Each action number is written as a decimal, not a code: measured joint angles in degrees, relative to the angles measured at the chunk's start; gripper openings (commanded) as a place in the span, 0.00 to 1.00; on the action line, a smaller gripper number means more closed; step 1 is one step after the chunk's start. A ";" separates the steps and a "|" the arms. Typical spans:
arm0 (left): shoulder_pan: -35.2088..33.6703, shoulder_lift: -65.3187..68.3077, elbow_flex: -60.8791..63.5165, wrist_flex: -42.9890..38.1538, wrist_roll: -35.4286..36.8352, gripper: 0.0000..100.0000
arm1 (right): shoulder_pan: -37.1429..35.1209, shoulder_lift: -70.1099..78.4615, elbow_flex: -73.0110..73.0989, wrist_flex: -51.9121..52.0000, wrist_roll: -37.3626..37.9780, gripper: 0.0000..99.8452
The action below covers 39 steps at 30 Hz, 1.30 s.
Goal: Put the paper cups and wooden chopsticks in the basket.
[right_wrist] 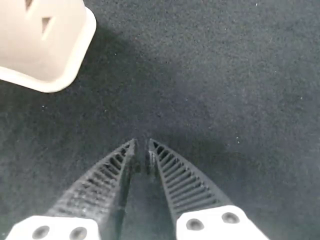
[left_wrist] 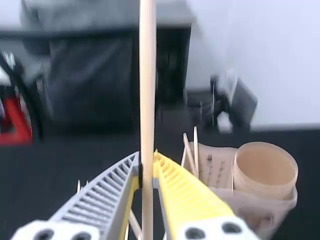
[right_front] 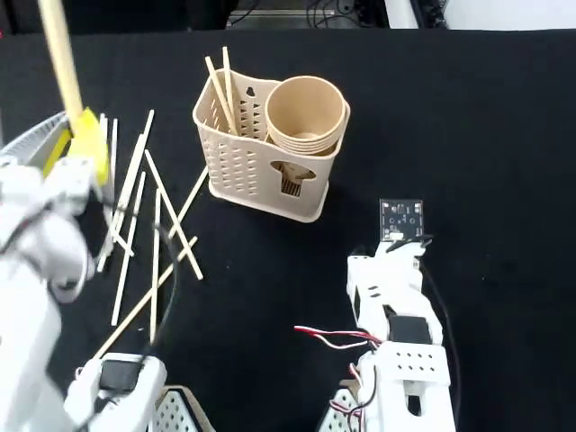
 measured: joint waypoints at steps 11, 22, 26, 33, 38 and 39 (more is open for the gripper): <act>1.58 -20.04 55.91 -67.25 0.00 0.03 | 0.00 0.00 0.00 0.00 0.00 0.04; 5.63 2.29 60.40 -86.51 15.21 0.03 | 0.00 0.00 0.00 0.00 0.00 0.04; 5.63 11.69 55.65 -86.51 18.55 0.03 | 0.00 0.00 0.00 0.00 0.00 0.04; 5.63 18.11 54.24 -86.51 19.25 0.03 | 0.00 0.00 0.00 0.00 0.00 0.04; 6.24 18.37 54.24 -86.51 19.34 0.03 | 0.00 0.00 0.00 0.00 0.00 0.04; 6.24 18.37 54.24 -86.51 19.34 0.04 | 0.00 0.00 0.00 0.00 0.00 0.04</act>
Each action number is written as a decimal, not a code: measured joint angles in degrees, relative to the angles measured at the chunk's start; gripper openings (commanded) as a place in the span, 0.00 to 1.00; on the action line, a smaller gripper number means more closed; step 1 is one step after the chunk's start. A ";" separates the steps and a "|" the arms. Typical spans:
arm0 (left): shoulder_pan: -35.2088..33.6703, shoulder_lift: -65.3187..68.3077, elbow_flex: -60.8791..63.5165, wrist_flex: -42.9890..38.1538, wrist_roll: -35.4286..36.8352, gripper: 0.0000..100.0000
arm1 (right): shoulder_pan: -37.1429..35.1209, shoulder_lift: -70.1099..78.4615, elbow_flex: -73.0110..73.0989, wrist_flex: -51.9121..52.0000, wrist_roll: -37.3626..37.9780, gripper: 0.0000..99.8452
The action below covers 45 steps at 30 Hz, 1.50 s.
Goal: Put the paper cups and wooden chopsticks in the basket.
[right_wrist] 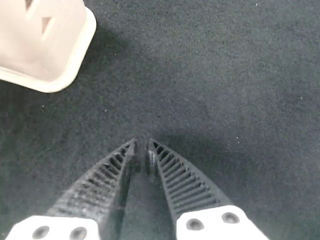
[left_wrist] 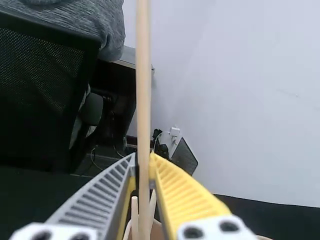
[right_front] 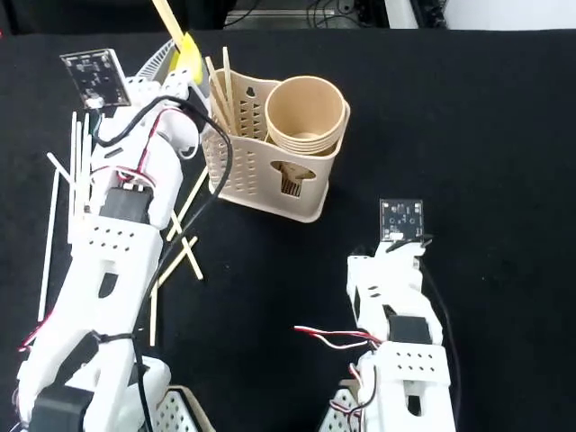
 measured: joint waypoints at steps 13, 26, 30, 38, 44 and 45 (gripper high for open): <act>2.64 -3.69 -4.48 25.85 -0.62 0.22 | 0.00 0.00 0.00 0.00 0.00 0.04; -14.24 -4.40 -33.32 78.95 -8.70 0.22 | 0.00 0.00 0.00 0.00 0.00 0.04; -20.92 -0.26 -34.37 83.78 -16.00 0.22 | 0.00 0.00 0.00 0.00 0.00 0.04; -28.13 24.88 -38.86 84.40 -28.92 0.22 | 0.00 0.00 0.00 0.00 0.00 0.04; -30.33 45.54 -50.29 84.31 -33.85 0.22 | 0.00 0.00 0.00 0.00 0.00 0.04; -30.42 48.79 -52.75 84.31 -34.29 0.22 | 0.00 0.00 0.00 0.00 0.00 0.04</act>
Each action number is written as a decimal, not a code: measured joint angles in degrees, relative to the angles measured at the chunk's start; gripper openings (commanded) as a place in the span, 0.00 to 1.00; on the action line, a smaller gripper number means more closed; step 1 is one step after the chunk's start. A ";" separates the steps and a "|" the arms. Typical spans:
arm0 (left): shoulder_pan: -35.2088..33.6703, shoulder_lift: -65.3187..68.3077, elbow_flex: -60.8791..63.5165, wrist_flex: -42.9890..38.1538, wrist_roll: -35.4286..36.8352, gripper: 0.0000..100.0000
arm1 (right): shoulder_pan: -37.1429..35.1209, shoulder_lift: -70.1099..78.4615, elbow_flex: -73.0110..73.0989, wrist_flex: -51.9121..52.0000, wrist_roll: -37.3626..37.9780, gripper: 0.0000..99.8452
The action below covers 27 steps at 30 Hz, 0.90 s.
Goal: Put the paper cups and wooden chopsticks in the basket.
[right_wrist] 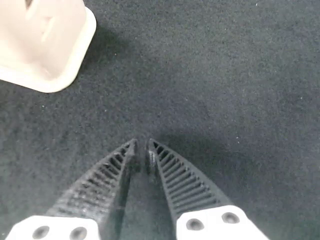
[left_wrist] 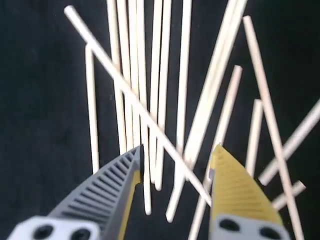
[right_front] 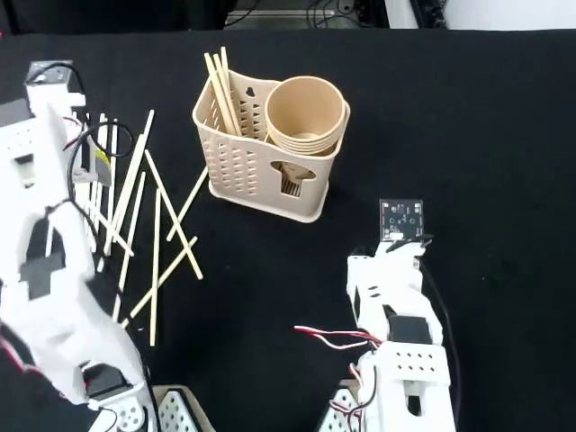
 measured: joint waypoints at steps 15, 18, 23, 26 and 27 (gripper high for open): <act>-0.18 37.80 -34.73 0.18 1.49 0.22 | 0.00 0.00 0.00 0.00 0.00 0.04; -0.18 41.67 -38.86 0.35 1.49 0.13 | 0.00 0.00 0.00 0.00 0.00 0.04; 0.53 46.59 -43.34 0.44 1.49 0.05 | 0.00 0.00 0.00 0.00 0.00 0.04; 1.23 47.56 -45.10 1.05 1.58 0.03 | 0.00 0.00 0.00 0.00 0.00 0.04; 1.23 47.65 -46.07 1.85 1.58 0.03 | 0.00 0.00 0.00 0.00 0.00 0.04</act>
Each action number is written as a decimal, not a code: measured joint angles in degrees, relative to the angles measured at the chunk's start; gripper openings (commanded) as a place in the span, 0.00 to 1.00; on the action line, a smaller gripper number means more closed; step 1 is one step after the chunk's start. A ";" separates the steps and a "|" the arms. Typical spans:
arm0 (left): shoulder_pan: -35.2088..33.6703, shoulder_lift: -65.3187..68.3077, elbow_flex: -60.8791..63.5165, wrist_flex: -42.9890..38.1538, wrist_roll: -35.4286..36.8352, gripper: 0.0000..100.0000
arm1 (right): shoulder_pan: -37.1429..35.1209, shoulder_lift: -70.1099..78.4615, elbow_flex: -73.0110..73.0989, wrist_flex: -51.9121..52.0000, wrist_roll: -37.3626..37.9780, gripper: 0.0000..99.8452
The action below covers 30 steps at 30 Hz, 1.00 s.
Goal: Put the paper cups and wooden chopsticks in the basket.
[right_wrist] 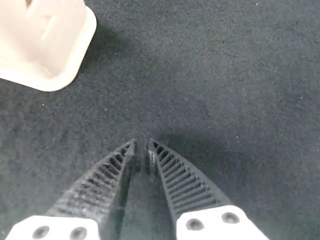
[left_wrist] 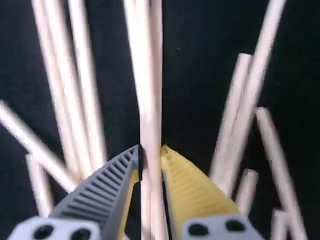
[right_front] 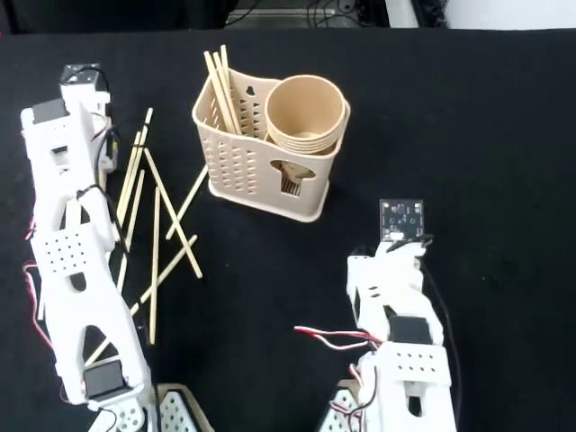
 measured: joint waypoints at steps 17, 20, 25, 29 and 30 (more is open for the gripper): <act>0.09 0.70 -28.40 14.86 0.53 0.03 | 0.00 0.00 0.00 0.00 0.00 0.04; 2.02 -0.62 -28.22 15.03 1.49 0.03 | 0.00 0.00 0.00 0.00 0.00 0.04; 4.40 -8.44 -24.35 15.03 8.70 0.03 | 0.00 0.00 0.00 0.00 0.00 0.04; 5.71 -17.93 -14.77 15.12 12.92 0.03 | 0.00 0.00 0.00 0.00 0.00 0.04; 6.15 -20.75 -11.69 15.12 13.80 0.03 | 0.00 0.00 0.00 0.00 0.00 0.04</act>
